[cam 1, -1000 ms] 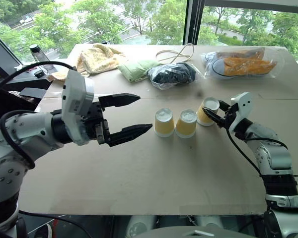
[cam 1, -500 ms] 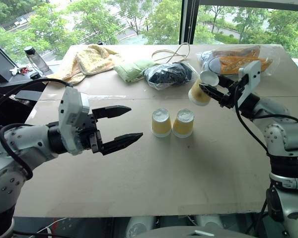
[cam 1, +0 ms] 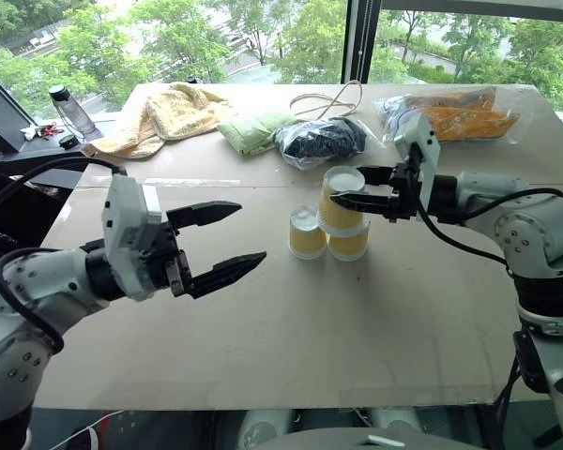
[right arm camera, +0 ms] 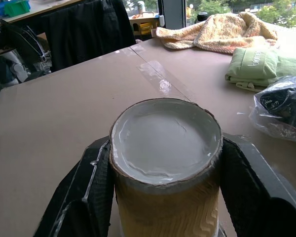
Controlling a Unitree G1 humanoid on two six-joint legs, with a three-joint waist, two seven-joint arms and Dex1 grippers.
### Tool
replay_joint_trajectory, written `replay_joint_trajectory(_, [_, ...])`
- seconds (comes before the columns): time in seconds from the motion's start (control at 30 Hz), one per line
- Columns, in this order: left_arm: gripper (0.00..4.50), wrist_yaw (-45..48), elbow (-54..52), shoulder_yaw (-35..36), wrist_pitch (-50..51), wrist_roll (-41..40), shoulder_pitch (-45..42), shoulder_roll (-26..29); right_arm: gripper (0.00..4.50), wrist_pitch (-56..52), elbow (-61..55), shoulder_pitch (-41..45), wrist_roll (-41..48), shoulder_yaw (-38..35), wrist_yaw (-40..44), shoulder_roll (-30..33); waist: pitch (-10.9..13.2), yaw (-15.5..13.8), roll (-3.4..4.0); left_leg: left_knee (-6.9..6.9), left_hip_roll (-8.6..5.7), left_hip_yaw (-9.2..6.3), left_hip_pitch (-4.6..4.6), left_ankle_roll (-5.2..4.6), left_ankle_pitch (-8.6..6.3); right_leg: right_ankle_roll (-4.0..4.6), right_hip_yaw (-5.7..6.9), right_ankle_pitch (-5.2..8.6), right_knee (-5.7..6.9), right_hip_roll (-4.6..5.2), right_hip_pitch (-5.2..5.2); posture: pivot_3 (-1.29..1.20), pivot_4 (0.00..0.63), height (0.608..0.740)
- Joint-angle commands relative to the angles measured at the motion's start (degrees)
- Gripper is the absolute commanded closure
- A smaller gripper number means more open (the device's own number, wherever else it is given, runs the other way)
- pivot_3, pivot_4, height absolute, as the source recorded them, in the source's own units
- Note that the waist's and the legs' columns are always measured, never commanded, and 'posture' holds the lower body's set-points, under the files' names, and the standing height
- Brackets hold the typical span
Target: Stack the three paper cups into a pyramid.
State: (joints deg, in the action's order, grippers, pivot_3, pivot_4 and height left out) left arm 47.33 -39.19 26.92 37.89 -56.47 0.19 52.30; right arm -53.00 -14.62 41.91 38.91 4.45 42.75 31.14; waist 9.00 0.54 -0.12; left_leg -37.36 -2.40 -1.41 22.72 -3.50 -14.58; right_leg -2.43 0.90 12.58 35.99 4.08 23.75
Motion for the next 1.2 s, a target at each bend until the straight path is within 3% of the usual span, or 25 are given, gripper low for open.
replay_joint_trajectory(0.03, [0.0, -1.6, -1.8, 1.9, -0.8, -2.2, -1.2, -0.3, 2.27, 1.4, -1.0, 1.6, -0.2, -0.5, 0.3, -0.8, 0.0, 0.0, 0.0, 0.0, 0.0, 0.0, 0.0, 0.01, 0.0, 0.0, 0.0, 0.0, 0.0, 0.0, 0.0, 0.0, 0.15, 0.74])
replay_joint_trajectory(0.67, [0.0, -2.6, -1.6, 1.5, 0.2, -3.7, -3.3, 1.1, 2.27, 5.0, 1.1, 1.1, -4.4, 1.2, 1.7, -3.1, 0.0, 0.1, 0.0, 0.01, 0.0, 0.0, 0.0, 0.11, 0.06, 0.02, 0.0, -0.02, 0.01, -0.03, 0.01, 0.0, 0.15, 0.74])
replay_joint_trajectory(0.73, [0.0, -2.6, -1.7, 1.6, 0.3, -3.6, -3.1, 1.2, 1.21, 5.4, 1.2, 1.3, -4.4, 1.1, 2.0, -3.6, 0.0, 0.1, 0.0, 0.01, 0.0, 0.0, 0.0, 0.11, 0.06, 0.02, 0.0, -0.03, 0.01, -0.02, 0.01, 0.0, 0.15, 0.74])
replay_joint_trajectory(0.83, [0.0, -2.6, -1.7, 1.6, 0.3, -3.6, -2.8, 1.2, 0.13, 5.5, 1.3, 1.7, -4.2, 0.7, 2.0, -4.3, 0.0, 0.1, 0.0, 0.01, 0.0, 0.0, 0.0, 0.11, 0.06, 0.02, 0.0, -0.03, 0.01, -0.03, 0.02, 0.0, 0.15, 0.74])
replay_joint_trajectory(1.2, [0.0, -1.3, -1.9, 2.6, 0.0, -2.9, 0.1, 0.9, 0.13, 4.5, -1.8, 1.2, 0.5, -7.0, 2.6, -1.5, 0.0, 0.0, 0.01, 0.03, 0.0, 0.0, 0.03, 0.12, 0.07, 0.02, 0.0, -0.03, 0.0, -0.02, 0.05, 0.0, 0.15, 0.74])
